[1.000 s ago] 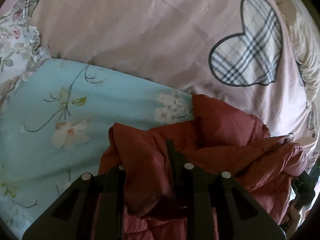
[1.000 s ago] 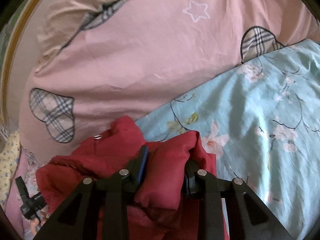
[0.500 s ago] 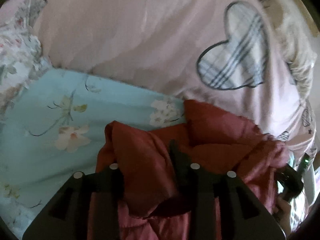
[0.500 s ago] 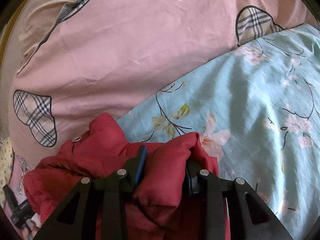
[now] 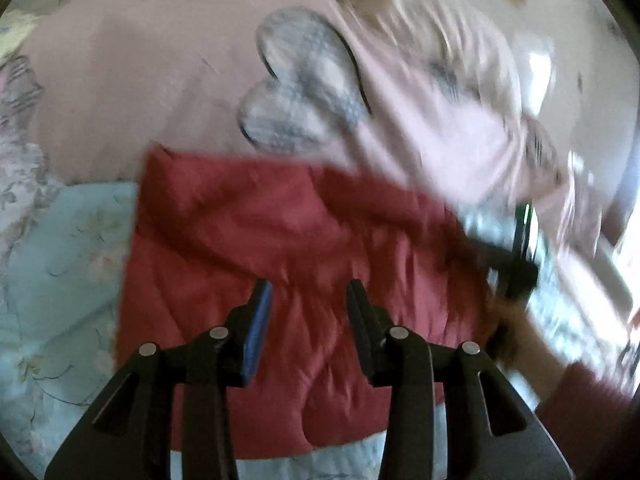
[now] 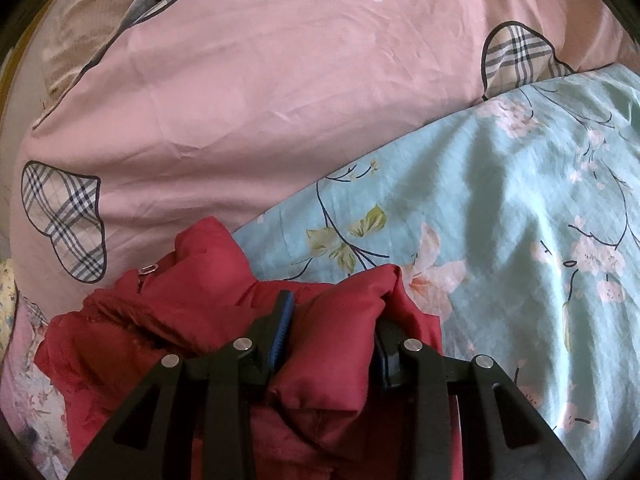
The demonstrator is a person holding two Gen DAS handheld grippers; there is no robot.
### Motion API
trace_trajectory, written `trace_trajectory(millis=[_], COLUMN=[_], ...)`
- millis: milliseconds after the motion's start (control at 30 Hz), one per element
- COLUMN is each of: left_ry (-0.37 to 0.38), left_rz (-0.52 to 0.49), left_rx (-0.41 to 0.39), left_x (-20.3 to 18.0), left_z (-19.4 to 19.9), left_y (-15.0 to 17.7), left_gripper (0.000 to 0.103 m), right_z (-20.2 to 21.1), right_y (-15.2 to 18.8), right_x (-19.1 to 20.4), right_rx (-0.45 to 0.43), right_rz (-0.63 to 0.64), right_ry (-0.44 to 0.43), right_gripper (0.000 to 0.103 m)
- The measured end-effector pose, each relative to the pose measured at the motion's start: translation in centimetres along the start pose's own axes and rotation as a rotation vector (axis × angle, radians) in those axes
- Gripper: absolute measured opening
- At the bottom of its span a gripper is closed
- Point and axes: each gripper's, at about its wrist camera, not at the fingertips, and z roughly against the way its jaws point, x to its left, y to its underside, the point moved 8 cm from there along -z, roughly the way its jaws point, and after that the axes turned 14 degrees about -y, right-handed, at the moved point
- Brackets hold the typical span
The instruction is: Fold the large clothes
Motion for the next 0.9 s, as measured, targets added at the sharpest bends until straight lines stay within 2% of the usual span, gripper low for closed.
trace_trajectory(millis=[133,267,300,333,400,467,567,633,767,833,900], left_ry=[-0.081,-0.13,-0.133,-0.142,-0.149,-0.154,-0.151,-0.153,-0.183,-0.166,-0.142], left_rz=[-0.082,-0.08,-0.079,-0.08,-0.08,-0.083,-0.081,-0.08,-0.023,0.012,0.042], left_rx=[0.13,0.14,0.139,0.136,0.134,0.134,0.14,0.133,0.126,0.156,0.189], left_x=[-1.0,-0.6,-0.6,-0.7,-0.8,-0.9,-0.9,-0.4,3.1,4.5,5.2], left_z=[-5.1,-7.7,-8.0,-8.2,-8.5,-8.6,-8.9,-8.6,-8.4,-9.6,-11.2], left_y=[2.7,3.0,2.9,2.8,2.6,2.4,2.0,1.4,0.4,0.3,0.1], left_gripper=[0.036,0.037,0.037,0.037,0.037,0.037,0.037,0.036,0.033,0.025,0.023], right_z=[0.8,5.0,6.6,7.6,9.7,9.8,6.3,4.4,3.1,2.5,1.8], right_y=[-0.3,-0.9,-0.8,-0.6,0.7,2.9,6.9,8.1,6.8,6.0,5.6], right_x=[0.2,2.9,4.2,5.2,7.8,9.8,10.5,9.4,6.9,5.8,4.8], right_rx=[0.01,-0.048,-0.075,-0.095,-0.122,-0.067,0.155,0.238,0.237,0.243,0.256], right_rz=[-0.017,0.051,0.101,0.144,0.266,0.365,0.462,0.485,0.417,0.361,0.293], right_ry=[-0.033,-0.045,-0.044,-0.037,-0.045,-0.068,-0.055,-0.007,0.027,0.03,0.01], right_gripper=[0.04,0.05,0.058,0.07,0.083,0.085,0.083,0.082,0.082,0.083,0.083])
